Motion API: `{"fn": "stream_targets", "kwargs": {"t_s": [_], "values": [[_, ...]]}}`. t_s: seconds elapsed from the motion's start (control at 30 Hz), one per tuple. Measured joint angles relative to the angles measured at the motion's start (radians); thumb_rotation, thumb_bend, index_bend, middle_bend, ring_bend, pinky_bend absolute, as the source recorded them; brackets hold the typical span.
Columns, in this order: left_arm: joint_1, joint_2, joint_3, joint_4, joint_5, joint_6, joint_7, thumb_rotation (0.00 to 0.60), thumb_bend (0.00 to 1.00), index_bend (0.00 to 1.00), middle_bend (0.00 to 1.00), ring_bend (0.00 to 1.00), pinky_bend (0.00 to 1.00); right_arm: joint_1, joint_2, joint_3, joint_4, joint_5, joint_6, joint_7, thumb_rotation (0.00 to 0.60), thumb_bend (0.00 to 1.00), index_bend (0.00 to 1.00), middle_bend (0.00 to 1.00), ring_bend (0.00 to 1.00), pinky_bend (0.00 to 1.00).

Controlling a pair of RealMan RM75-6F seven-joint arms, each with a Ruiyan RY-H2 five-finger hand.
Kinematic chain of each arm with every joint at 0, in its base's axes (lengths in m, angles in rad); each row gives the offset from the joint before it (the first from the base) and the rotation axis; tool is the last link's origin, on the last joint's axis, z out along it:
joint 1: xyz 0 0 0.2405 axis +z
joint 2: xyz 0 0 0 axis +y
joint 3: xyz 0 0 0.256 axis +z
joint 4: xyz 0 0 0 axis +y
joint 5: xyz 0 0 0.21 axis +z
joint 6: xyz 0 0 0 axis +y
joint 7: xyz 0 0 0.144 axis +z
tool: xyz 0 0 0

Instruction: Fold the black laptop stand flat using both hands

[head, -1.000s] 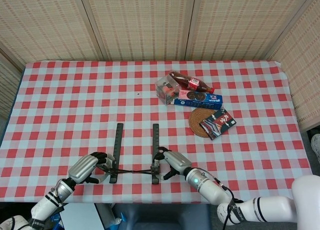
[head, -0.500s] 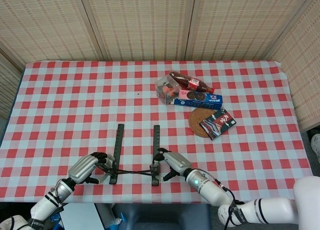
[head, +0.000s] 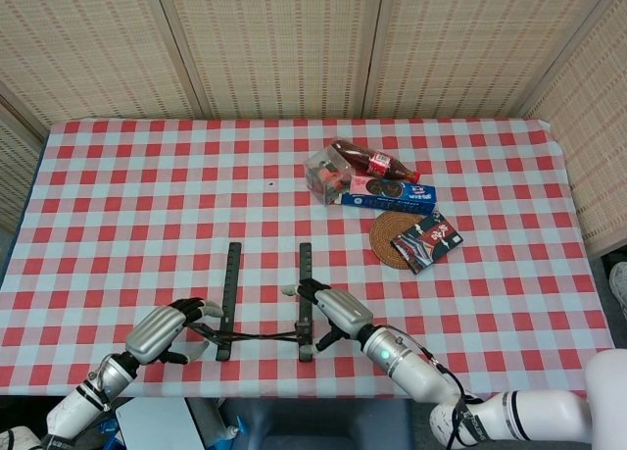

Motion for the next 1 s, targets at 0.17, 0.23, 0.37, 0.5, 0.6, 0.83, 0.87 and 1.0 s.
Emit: {"fn": "stream_targets", "kwargs": {"t_s": [0.17, 0.23, 0.37, 0.5, 0.6, 0.83, 0.87, 1.0], "values": [[0.009, 0.037, 0.001, -0.020, -0.001, 0.019, 0.007, 0.522, 0.42, 0.19, 0.18, 0.13, 0.21, 0.000, -0.013, 0.019, 0.014, 0.001, 0.019, -0.004, 0.600, 0.10, 0.06, 0.13, 0.05, 0.12], [0.016, 0.052, 0.000, -0.028, 0.001, 0.040, 0.009, 0.522, 0.42, 0.18, 0.18, 0.13, 0.21, 0.002, -0.029, 0.036, 0.032, 0.016, 0.037, -0.011, 0.600, 0.10, 0.02, 0.11, 0.04, 0.12], [0.038, 0.074, -0.003, -0.038, 0.009, 0.089, 0.011, 0.520, 0.42, 0.17, 0.18, 0.13, 0.21, 0.009, -0.064, 0.064, 0.071, 0.060, 0.066, -0.037, 0.600, 0.10, 0.00, 0.06, 0.01, 0.12], [0.046, 0.094, -0.006, -0.050, 0.013, 0.099, 0.015, 0.522, 0.42, 0.17, 0.18, 0.13, 0.21, 0.021, -0.101, 0.096, 0.118, 0.109, 0.105, -0.080, 0.600, 0.10, 0.00, 0.00, 0.00, 0.06], [0.048, 0.103, -0.009, -0.053, 0.014, 0.105, 0.019, 0.525, 0.42, 0.16, 0.18, 0.13, 0.21, 0.019, -0.119, 0.114, 0.136, 0.100, 0.152, -0.084, 0.600, 0.10, 0.00, 0.00, 0.00, 0.00], [0.034, 0.123, -0.034, -0.031, 0.002, 0.089, 0.044, 0.538, 0.42, 0.16, 0.18, 0.13, 0.21, -0.010, -0.129, 0.118, 0.164, -0.069, 0.261, -0.067, 0.600, 0.10, 0.00, 0.00, 0.00, 0.00], [0.028, 0.126, -0.042, -0.026, -0.002, 0.081, 0.047, 0.548, 0.42, 0.16, 0.18, 0.13, 0.21, -0.013, -0.124, 0.114, 0.165, -0.097, 0.271, -0.068, 0.600, 0.10, 0.00, 0.00, 0.00, 0.00], [-0.002, 0.126, -0.070, 0.010, -0.021, 0.045, 0.068, 0.598, 0.42, 0.16, 0.18, 0.13, 0.21, -0.023, -0.061, 0.076, 0.154, -0.202, 0.276, -0.082, 0.600, 0.10, 0.00, 0.00, 0.00, 0.00]]}}
